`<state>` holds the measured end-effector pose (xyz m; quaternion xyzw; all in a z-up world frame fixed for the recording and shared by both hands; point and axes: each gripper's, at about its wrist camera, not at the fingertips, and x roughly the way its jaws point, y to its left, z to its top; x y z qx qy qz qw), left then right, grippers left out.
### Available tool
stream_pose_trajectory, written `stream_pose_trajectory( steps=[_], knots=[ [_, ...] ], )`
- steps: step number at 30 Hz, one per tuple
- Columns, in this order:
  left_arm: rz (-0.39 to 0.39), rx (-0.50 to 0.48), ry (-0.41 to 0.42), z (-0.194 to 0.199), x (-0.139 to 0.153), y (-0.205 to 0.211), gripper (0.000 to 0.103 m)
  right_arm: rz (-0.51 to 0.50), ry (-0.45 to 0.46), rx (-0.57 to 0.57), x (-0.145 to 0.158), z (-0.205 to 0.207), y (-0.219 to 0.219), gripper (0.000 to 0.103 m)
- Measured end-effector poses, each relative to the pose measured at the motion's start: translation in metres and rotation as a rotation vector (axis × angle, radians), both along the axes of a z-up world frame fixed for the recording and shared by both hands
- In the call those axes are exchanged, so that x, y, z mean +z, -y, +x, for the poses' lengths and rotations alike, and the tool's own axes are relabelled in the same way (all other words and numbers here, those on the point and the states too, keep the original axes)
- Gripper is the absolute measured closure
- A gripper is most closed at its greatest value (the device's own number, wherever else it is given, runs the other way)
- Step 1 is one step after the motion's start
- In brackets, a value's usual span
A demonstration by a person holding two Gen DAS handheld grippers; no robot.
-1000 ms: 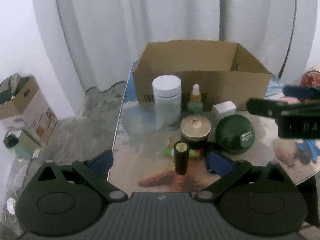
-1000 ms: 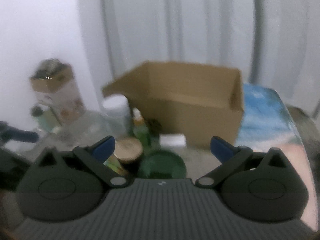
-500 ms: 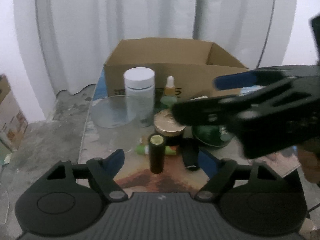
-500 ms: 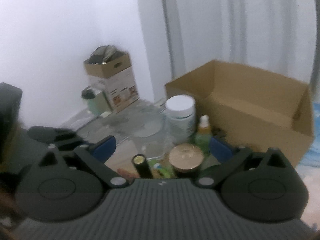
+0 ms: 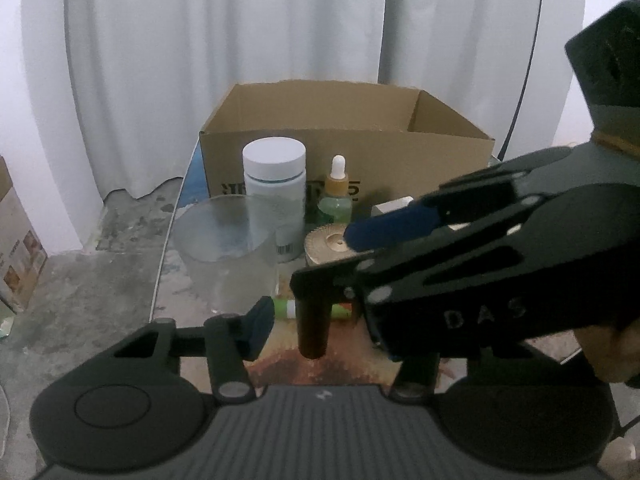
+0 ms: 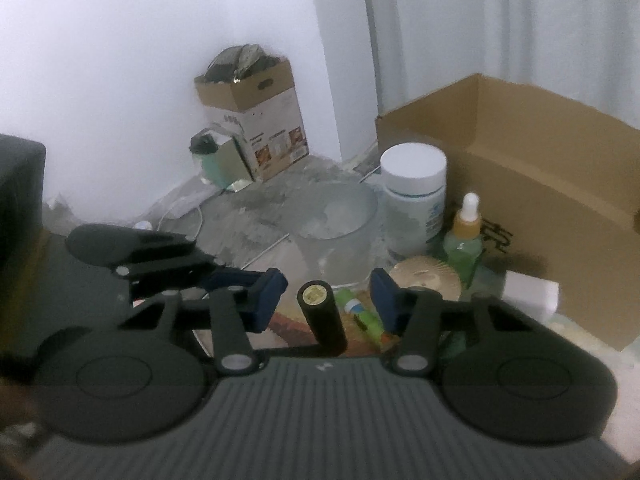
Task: Organize rigid objects
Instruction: 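Reach the right gripper to the standing black tube and close on it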
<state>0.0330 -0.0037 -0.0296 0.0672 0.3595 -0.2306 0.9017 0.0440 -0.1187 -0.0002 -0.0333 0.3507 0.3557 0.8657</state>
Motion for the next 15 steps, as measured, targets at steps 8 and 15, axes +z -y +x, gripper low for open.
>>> stream_pose_trajectory(
  steps=[8, 15],
  knots=[
    [0.0, -0.016, -0.035, 0.011, -0.007, 0.0, 0.061, -0.001, -0.045, 0.019, -0.009, 0.012, -0.006, 0.065],
    [-0.001, -0.019, -0.049, 0.015, -0.014, -0.001, 0.077, -0.002, -0.077, 0.03, -0.017, 0.025, -0.009, 0.074]
  ],
)
